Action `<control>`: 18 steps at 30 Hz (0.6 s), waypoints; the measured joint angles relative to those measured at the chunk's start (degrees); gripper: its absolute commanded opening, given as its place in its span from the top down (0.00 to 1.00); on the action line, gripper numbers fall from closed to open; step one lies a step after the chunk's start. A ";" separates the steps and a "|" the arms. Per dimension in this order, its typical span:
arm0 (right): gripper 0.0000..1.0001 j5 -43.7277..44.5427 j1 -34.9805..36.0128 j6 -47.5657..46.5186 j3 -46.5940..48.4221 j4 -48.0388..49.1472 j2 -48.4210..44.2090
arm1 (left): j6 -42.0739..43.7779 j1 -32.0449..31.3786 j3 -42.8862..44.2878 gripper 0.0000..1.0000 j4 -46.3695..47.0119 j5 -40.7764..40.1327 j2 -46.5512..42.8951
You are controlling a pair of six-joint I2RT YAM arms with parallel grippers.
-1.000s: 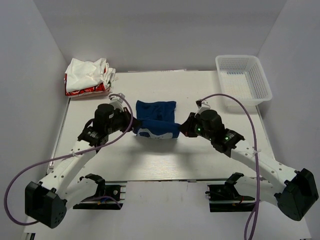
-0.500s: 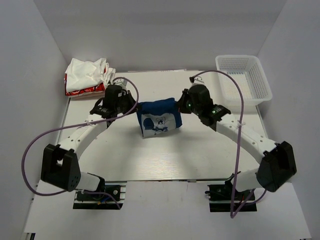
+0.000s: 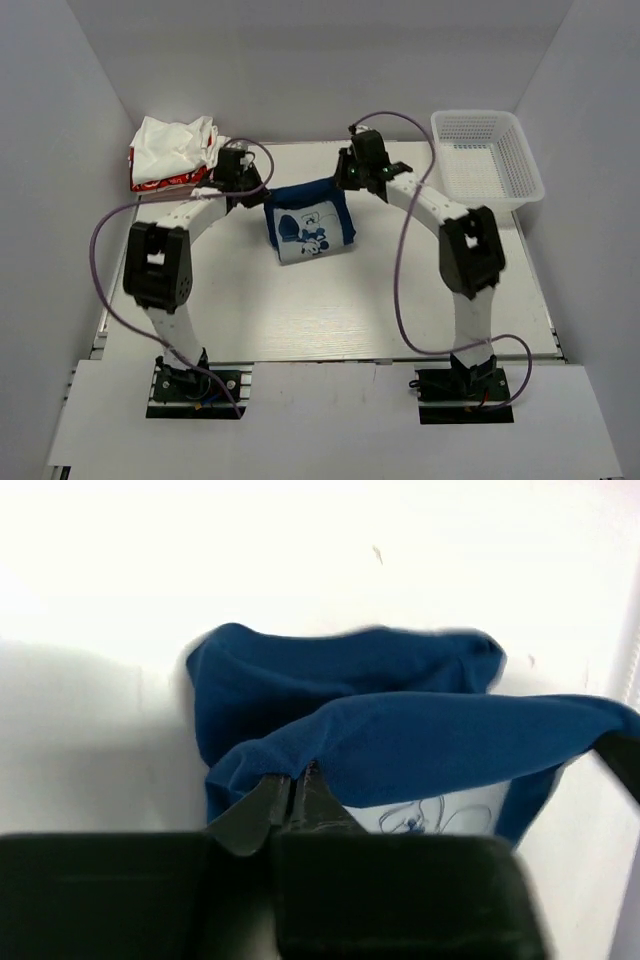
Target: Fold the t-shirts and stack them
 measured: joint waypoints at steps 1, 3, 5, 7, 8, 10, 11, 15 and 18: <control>0.43 -1.38 -0.63 -0.52 4.07 -0.61 3.96 | -0.02 0.46 2.58 0.43 0.02 -0.09 2.91; 0.10 -5.44 -2.14 -2.21 15.52 -2.58 13.75 | 0.00 1.31 9.11 0.00 -0.72 -0.28 9.22; 0.10 -8.07 -3.45 -4.07 26.45 -4.39 22.16 | -0.09 2.05 16.04 0.00 -2.19 -0.72 14.95; 0.10 -9.40 -4.35 -5.51 29.97 -5.40 25.44 | 0.46 2.58 20.85 0.00 -3.63 -0.92 18.36; 0.10 -9.68 -4.72 -5.84 29.73 -6.40 25.57 | 0.94 2.84 21.62 0.00 -4.26 -0.96 18.73; 0.10 -10.19 -5.18 -6.16 26.27 -5.73 23.47 | 2.16 3.15 21.97 0.00 -5.40 -1.03 18.08; 0.10 -10.34 -5.20 -6.21 22.93 -4.44 21.18 | 2.89 3.13 21.84 0.00 -5.73 -1.07 17.35; 0.10 -11.63 -4.17 -5.86 6.08 -0.81 7.61 | 4.74 2.21 15.54 0.00 -3.32 1.31 11.19; 0.10 -14.60 -2.84 -4.39 -4.98 5.09 -2.29 | 4.63 1.14 8.09 0.00 -0.87 5.03 5.33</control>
